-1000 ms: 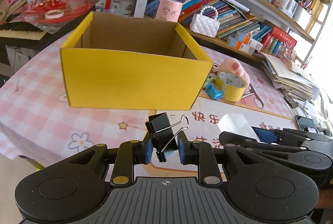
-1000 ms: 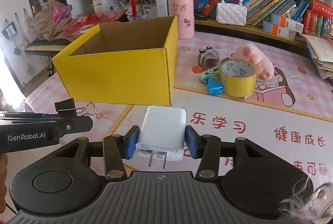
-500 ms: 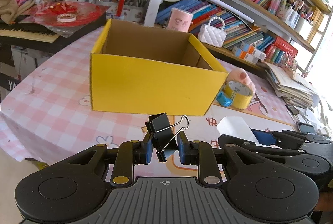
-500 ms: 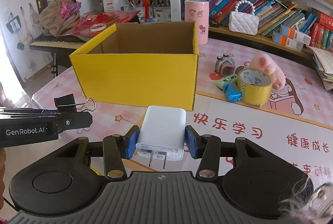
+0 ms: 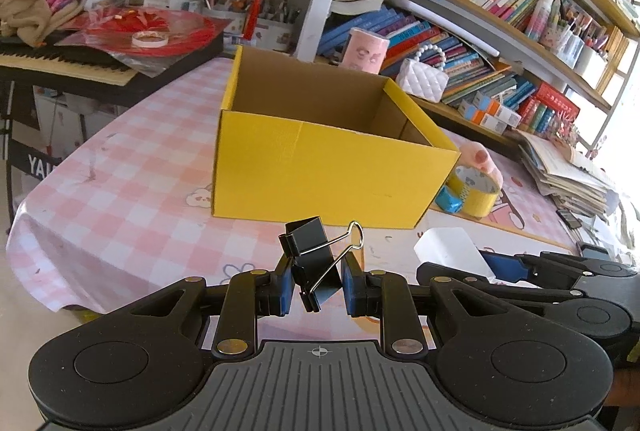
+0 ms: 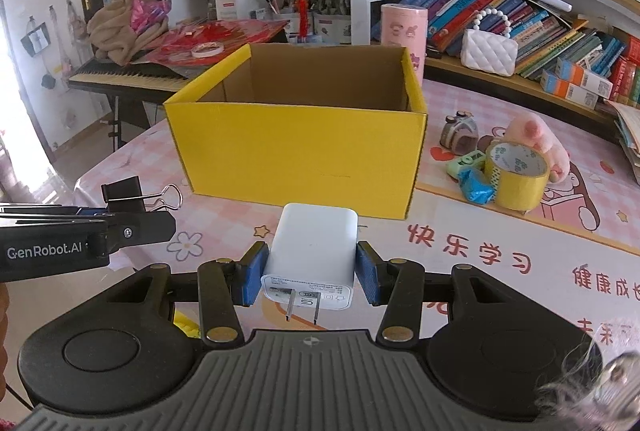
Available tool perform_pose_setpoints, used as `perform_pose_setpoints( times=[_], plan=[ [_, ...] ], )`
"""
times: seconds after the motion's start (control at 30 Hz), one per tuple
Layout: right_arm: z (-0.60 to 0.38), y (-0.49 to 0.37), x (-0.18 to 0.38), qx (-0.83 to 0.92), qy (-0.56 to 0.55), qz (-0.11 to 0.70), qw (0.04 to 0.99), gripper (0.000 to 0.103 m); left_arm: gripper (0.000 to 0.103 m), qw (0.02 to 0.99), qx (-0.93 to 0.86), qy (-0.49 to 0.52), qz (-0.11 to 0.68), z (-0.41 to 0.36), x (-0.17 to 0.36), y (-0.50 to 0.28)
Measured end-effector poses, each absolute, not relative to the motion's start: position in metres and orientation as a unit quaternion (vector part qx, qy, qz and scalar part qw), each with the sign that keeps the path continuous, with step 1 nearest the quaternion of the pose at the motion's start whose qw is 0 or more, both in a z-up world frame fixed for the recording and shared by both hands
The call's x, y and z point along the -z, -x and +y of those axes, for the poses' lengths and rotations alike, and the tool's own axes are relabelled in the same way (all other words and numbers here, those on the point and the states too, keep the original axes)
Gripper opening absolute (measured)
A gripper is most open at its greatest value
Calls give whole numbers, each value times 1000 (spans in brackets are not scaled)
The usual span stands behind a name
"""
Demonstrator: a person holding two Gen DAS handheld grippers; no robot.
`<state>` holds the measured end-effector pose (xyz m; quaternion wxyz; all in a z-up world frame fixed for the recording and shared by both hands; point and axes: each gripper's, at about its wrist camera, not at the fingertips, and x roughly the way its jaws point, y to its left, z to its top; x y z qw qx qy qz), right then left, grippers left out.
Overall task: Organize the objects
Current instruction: 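Carry the binder clip in the left tool while the right tool carries the charger to the box, then open the left tool to drop the clip into the box while the right tool releases the charger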
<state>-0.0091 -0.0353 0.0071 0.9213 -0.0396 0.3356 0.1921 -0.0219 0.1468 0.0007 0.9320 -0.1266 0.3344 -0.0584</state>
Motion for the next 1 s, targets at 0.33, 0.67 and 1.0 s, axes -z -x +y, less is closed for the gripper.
perform_pose_setpoints(
  times=[0.33, 0.67, 1.0],
  plan=[
    [-31, 5, -6, -201, 56, 338, 918, 45, 22, 935, 58, 127, 325, 143, -2, 18],
    [-34, -30, -29, -210, 54, 269, 938, 45, 22, 962, 38, 88, 255, 138, -37, -14],
    [-30, -110, -46, -221, 50, 241, 944, 45, 22, 968, 2, 70, 242, 132, -49, -83]
  ],
)
